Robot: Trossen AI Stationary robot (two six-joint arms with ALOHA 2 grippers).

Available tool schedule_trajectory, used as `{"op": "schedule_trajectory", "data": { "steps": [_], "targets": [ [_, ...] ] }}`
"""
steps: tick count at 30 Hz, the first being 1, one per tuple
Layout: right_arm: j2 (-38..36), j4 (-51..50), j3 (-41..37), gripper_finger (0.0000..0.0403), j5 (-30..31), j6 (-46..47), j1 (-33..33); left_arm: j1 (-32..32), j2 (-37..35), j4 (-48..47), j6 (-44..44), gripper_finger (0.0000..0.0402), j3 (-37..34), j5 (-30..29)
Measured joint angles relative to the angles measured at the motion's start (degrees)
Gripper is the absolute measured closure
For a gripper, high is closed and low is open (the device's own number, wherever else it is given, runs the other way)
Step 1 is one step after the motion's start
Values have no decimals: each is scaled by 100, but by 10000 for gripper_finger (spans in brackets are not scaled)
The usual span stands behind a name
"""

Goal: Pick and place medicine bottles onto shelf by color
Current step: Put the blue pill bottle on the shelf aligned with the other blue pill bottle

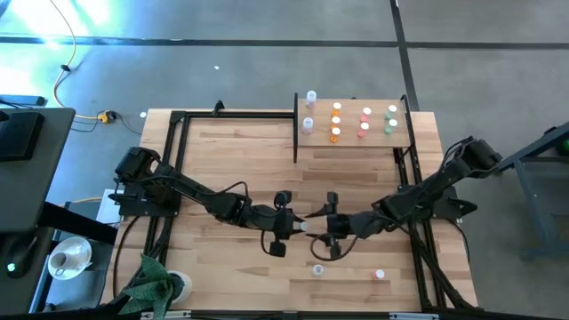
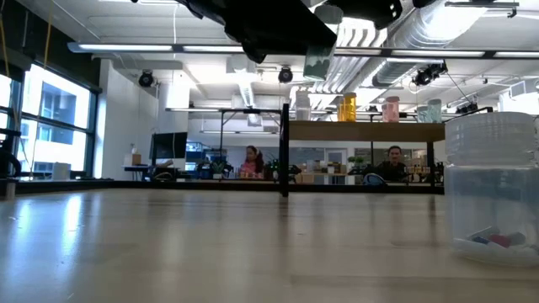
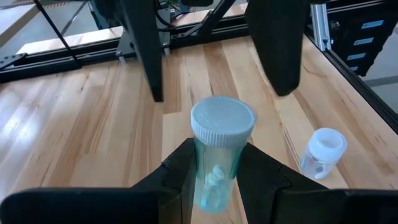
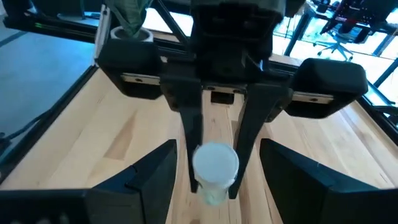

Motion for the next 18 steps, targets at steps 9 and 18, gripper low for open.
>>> {"op": "schedule_trajectory", "data": {
  "steps": [9, 18],
  "targets": [
    [19, -51, 0, 183, -417, 191, -195, 0, 0, 281, -21, 316, -2, -2],
    [19, -82, 0, 199, -428, 196, -207, 22, 0, 327, -243, 316, -2, -179]
  ]
}}
